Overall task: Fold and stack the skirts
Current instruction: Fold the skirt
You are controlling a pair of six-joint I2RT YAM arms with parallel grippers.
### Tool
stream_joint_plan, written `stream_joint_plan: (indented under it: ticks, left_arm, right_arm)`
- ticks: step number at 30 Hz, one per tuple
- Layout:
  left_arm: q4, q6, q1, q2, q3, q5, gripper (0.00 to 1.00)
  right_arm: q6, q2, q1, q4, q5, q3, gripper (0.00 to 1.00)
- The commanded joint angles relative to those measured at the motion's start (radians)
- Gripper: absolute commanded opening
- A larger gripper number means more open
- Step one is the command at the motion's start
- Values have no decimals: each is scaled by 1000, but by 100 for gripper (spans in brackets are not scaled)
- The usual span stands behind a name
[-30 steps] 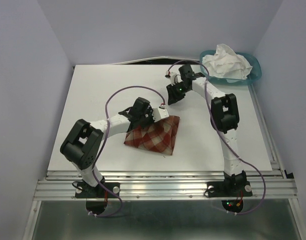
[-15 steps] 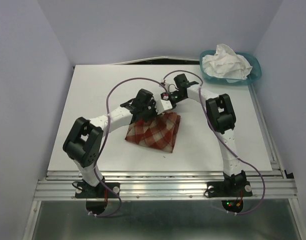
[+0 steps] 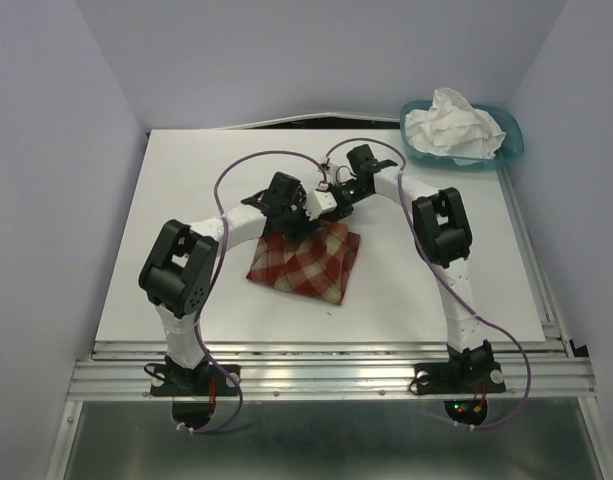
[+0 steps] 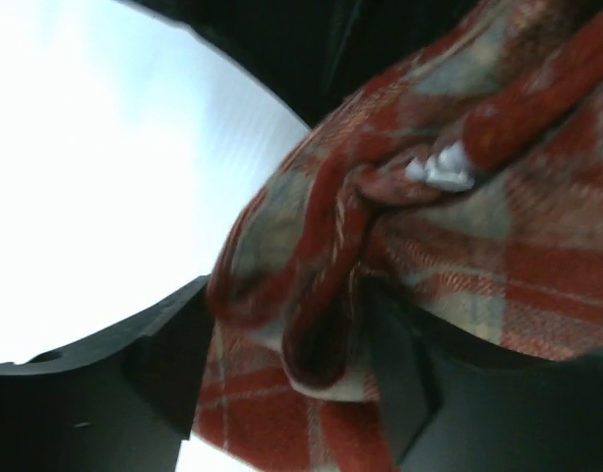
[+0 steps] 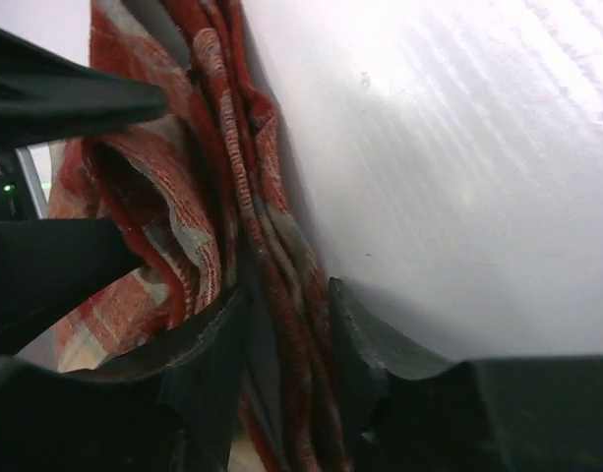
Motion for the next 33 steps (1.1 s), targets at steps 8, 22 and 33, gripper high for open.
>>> stream_joint_plan:
  ticks: [8,22,33]
  left_arm:
    - [-190,-109,59,-293,189,30,89]
    - [-61,-590,122,-320,-16,591,51]
    - [250,-864,198,-48,-67,638,59]
  right_arm:
    - [48,-150,-139,-40,335,192,62]
    - [402,-606,-84,230,-191,-398,57]
    - [317,-433,-39,323,-181,-598,54]
